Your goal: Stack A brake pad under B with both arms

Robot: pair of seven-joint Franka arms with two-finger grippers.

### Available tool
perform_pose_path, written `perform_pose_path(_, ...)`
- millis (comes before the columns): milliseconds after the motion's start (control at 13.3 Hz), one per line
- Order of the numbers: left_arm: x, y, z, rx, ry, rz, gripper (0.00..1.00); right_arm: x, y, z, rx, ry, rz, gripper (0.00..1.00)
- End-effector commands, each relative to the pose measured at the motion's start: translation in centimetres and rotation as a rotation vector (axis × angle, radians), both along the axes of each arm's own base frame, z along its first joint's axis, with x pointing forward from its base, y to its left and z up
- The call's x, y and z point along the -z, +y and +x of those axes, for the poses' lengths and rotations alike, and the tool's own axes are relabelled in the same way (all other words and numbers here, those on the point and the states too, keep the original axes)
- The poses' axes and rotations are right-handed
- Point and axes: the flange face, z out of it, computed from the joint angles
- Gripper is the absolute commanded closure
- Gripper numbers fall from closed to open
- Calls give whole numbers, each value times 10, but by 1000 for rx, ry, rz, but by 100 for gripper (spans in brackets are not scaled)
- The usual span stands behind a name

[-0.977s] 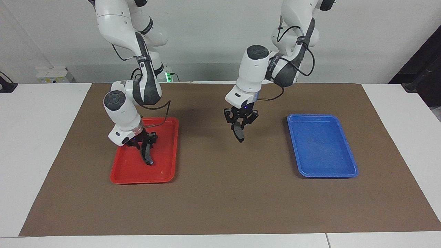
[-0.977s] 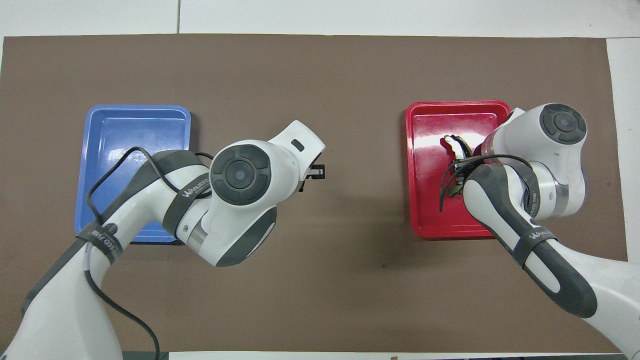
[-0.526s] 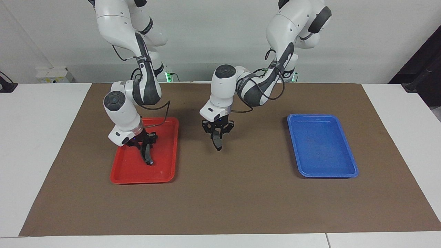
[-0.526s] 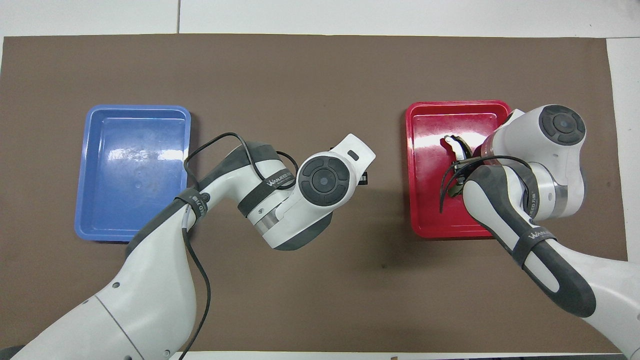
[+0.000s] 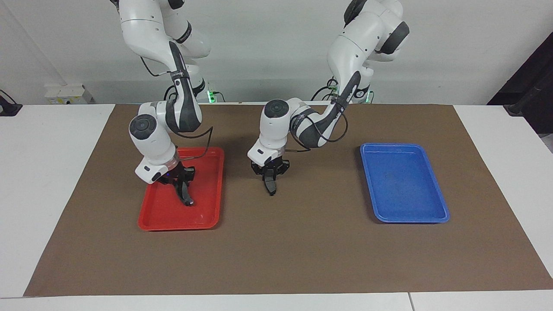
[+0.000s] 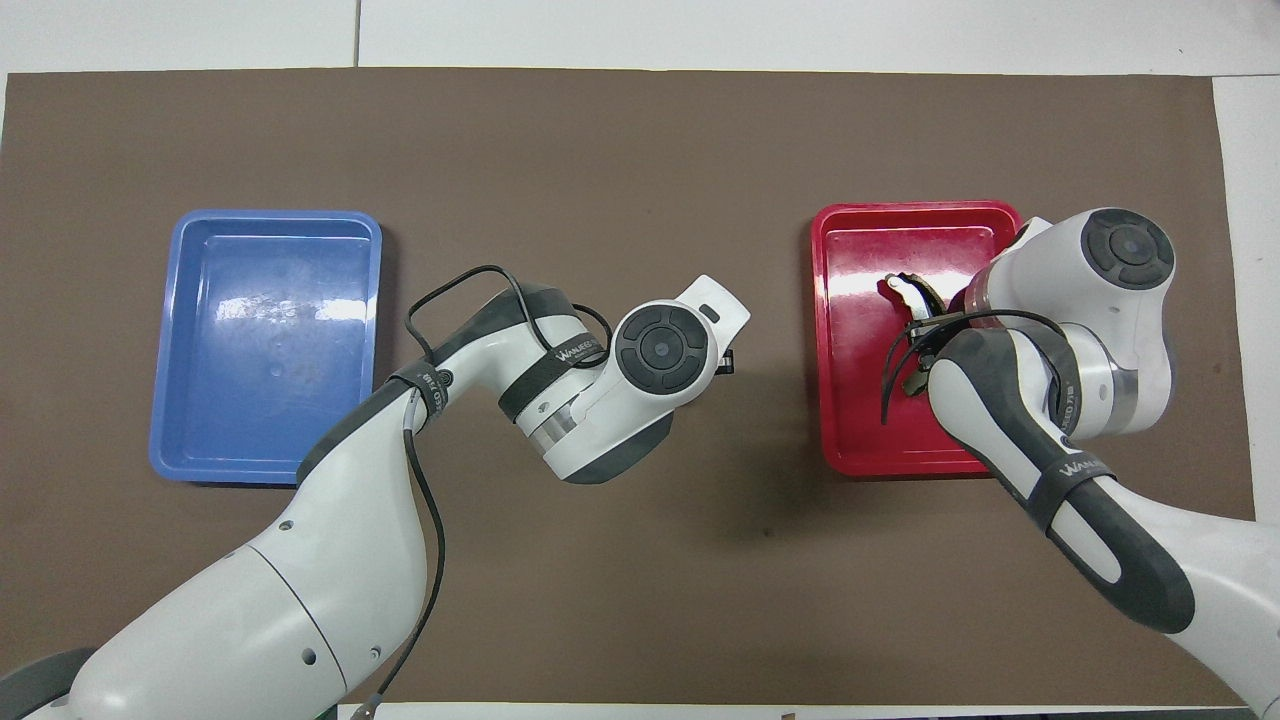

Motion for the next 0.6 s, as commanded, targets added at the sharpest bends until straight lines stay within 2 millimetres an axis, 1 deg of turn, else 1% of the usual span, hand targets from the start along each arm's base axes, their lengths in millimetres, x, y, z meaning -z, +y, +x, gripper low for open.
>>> perform_pose_path(0,6,5,12,-21,-17,27,58,-28,-5,17,-17,6,0,100)
perform_pose_path(75,6,5,12,-25,-11,36,36,-34,-5,18,-19,13,-1,100)
perform_pose_path(150,4,6,12,-26,-6,56,29,-39,-5,19,-18,16,-2,100)
perform_pose_path(225,-7,8,20,-37,-7,81,9,-48,-5,21,-18,26,-3,100)
perform_pose_path(301,-22,8,23,-44,-3,109,0,-54,-5,21,-18,39,-5,100)
perform_pose_path(376,-31,12,27,-48,7,137,0,-61,-5,20,-14,36,-5,100)
perform_pose_path(451,-45,16,29,-54,15,167,0,-61,-5,18,-10,44,-2,100)
perform_pose_path(526,-67,21,33,-69,15,179,0,-64,-4,19,-8,48,3,100)
